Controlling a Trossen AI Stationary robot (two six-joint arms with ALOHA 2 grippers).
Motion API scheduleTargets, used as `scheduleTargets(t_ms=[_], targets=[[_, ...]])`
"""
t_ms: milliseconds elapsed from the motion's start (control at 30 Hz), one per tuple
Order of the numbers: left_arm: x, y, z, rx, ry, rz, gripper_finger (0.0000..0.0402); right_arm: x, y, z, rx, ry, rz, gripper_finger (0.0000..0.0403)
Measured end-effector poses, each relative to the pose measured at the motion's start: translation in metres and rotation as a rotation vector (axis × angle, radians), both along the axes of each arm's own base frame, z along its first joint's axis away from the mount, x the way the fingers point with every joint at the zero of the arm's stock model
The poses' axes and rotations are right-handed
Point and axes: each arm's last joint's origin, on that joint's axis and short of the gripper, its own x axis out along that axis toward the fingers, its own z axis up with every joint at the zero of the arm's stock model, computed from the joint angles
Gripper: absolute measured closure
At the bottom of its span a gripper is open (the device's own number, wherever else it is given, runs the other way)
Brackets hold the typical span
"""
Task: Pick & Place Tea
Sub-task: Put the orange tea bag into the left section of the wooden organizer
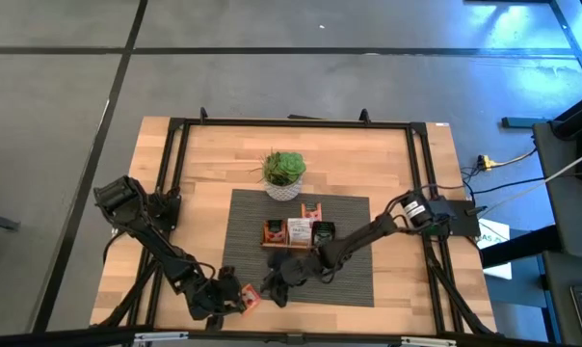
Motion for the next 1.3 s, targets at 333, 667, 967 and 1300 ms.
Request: scheduleTargets(t_ms=[333,667,967,1300], targets=[[0.008,0.006,0.001,0.015,-0.036,0.069,0.0276,0.0,0.006,-0.016,0.097,0.042,-0.066,0.0286],[0.01,0.007,0.002,0.018,-0.066,0.093,0.0276,0.0,0.006,-0.016,0.161,0.066,-0.067,0.0284],[0.01,0.007,0.003,-0.003,-0.062,0.111,0.0276,0.002,0.009,-0.013,0.214,0.021,-0.051,0.0251],[0.009,0.005,0.003,-0.023,-0.052,0.12,0.0277,0.004,0.008,-0.012,0.237,0.017,-0.022,0.0247]])
